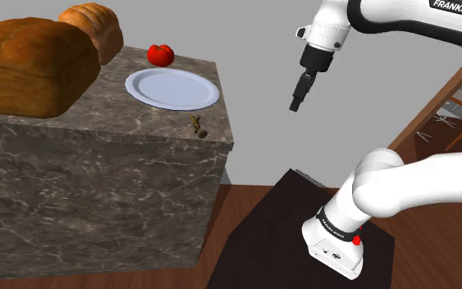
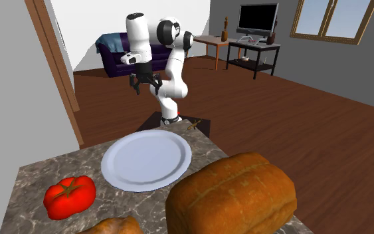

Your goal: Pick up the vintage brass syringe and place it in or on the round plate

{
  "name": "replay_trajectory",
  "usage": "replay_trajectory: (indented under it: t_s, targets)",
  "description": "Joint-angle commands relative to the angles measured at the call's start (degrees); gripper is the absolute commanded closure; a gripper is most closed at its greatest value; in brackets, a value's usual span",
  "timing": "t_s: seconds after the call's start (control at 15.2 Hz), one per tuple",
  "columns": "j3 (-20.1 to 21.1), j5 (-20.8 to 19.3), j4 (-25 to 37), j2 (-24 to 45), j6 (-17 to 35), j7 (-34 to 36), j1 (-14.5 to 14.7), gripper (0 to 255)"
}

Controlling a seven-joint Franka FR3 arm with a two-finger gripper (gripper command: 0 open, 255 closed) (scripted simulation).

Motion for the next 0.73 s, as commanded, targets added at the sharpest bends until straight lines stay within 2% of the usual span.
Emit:
replay_trajectory:
  t_s: [0.0, 0.66]
  targets:
    - [0.0, 0.0, 0.0, 0.0, 0.0, 0.0, 0.0, 0]
    - [13.94, 7.89, 8.41, 11.46, 3.6, 20.83, 0.84, 0]
